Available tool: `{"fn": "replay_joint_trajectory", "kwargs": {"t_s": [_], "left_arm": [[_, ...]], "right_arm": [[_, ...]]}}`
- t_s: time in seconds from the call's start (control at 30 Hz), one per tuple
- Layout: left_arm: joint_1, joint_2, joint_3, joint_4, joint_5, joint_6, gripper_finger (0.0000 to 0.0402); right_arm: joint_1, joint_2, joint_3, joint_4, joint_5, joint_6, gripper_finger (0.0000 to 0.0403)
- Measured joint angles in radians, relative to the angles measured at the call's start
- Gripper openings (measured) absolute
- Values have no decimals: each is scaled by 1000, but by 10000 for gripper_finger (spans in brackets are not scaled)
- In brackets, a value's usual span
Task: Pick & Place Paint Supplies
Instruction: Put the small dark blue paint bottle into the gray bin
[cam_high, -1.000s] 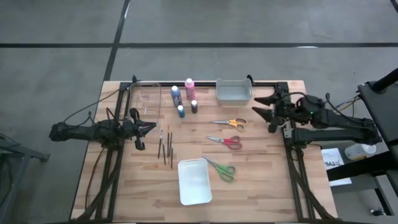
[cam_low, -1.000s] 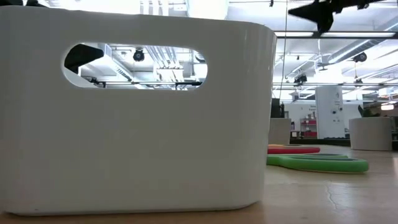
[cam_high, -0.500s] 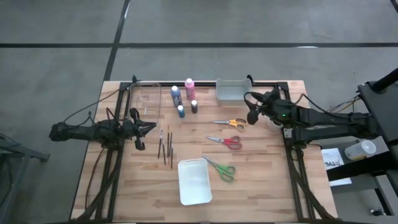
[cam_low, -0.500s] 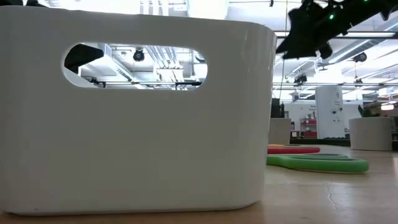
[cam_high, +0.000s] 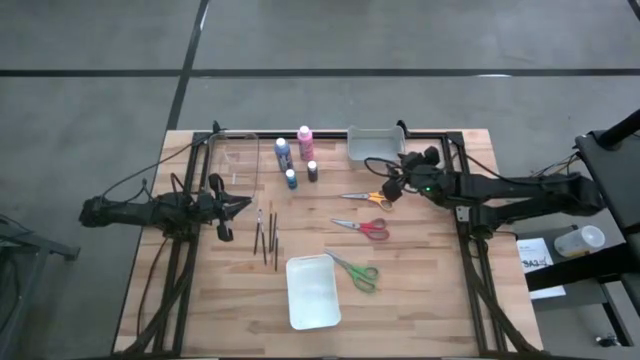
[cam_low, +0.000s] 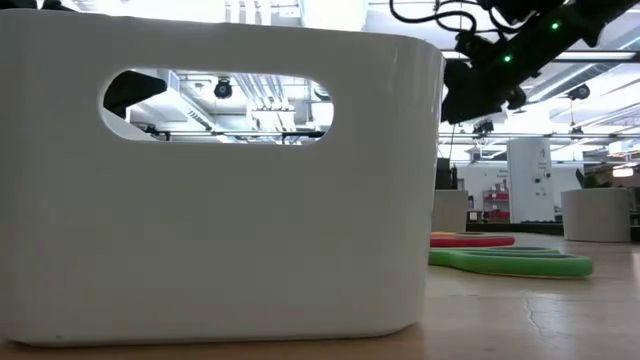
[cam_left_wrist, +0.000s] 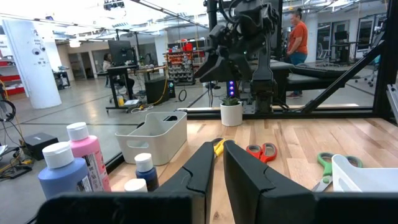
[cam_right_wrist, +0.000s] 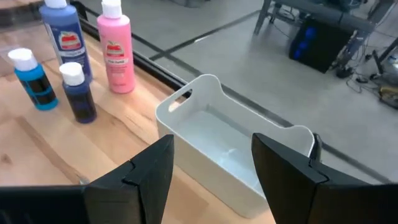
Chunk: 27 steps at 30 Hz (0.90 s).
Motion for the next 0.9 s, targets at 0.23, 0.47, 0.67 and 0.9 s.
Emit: {"fn": "replay_joint_trajectory", "kwargs": {"t_s": [0.23, 0.47, 0.67, 0.9], "left_arm": [[0, 0, 0, 0, 0, 0, 47], [0, 0, 0, 0, 0, 0, 47], [0, 0, 0, 0, 0, 0, 47], [0, 0, 0, 0, 0, 0, 47]], "right_arm": [[0, 69, 23, -6, 119, -25, 212], [1, 123, 29, -2, 51, 29, 212], [0, 153, 28, 27, 208, 74, 212], [-43, 198, 117, 164, -150, -194, 212]]}}
